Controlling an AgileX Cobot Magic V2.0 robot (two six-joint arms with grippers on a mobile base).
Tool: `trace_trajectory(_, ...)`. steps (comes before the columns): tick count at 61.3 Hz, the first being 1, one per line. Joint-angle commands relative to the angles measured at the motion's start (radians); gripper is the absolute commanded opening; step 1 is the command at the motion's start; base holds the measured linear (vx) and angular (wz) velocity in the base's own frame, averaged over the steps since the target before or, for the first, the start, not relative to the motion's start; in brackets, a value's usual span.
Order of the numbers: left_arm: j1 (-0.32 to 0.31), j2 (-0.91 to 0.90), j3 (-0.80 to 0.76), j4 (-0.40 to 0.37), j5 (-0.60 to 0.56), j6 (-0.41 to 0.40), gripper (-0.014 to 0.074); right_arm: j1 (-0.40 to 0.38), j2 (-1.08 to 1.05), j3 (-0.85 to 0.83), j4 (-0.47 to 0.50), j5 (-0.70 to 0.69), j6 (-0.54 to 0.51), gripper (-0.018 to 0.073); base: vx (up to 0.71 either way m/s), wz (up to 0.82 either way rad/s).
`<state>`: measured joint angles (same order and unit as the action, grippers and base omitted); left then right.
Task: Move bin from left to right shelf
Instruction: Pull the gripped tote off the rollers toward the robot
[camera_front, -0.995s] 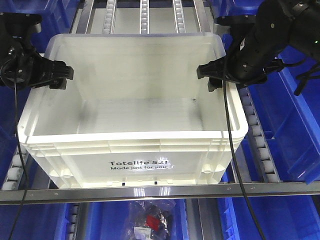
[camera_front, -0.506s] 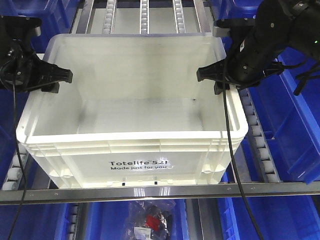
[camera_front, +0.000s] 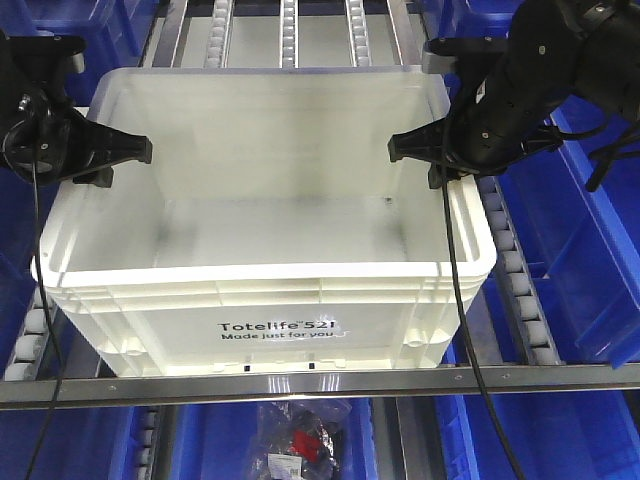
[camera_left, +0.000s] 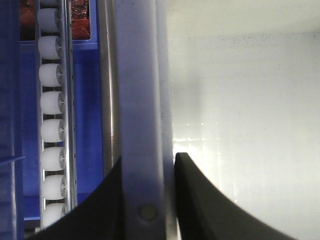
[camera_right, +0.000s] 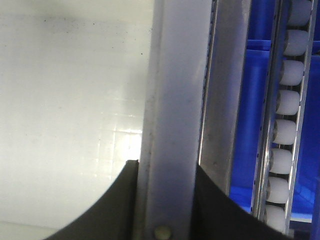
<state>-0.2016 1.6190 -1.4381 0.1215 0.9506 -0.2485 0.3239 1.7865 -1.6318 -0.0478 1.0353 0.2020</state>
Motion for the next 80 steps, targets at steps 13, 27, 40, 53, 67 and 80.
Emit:
trace_trajectory(13,-0.003,-0.062,-0.033,0.029,-0.014,0.007,0.0069,-0.006,-0.066,-0.03,-0.026,-0.015,-0.015,0.0035,0.0,0.0)
trace_trajectory(27,-0.003,-0.127,-0.033,0.028,-0.017,0.007,0.0071,-0.006,-0.114,-0.03,-0.024,-0.02,-0.015,0.0035,0.0,0.0)
trace_trajectory(40,-0.003,-0.173,-0.033,0.022,-0.018,0.007,0.0073,-0.006,-0.152,-0.03,-0.023,-0.025,-0.015,0.0035,0.0,0.0)
trace_trajectory(53,-0.003,-0.194,-0.033,-0.005,-0.011,0.007,0.0073,-0.006,-0.179,-0.03,-0.019,-0.007,-0.007,0.0035,0.0,0.0)
trace_trajectory(67,-0.003,-0.256,-0.002,-0.024,-0.018,0.007,0.0073,0.048,-0.248,0.03,-0.075,-0.029,0.026,0.0036,0.0,0.0)
trace_trajectory(80,-0.003,-0.422,0.179,-0.032,-0.043,0.006,0.0073,0.122,-0.354,0.172,-0.187,-0.059,0.131,0.0036,0.0,0.0)
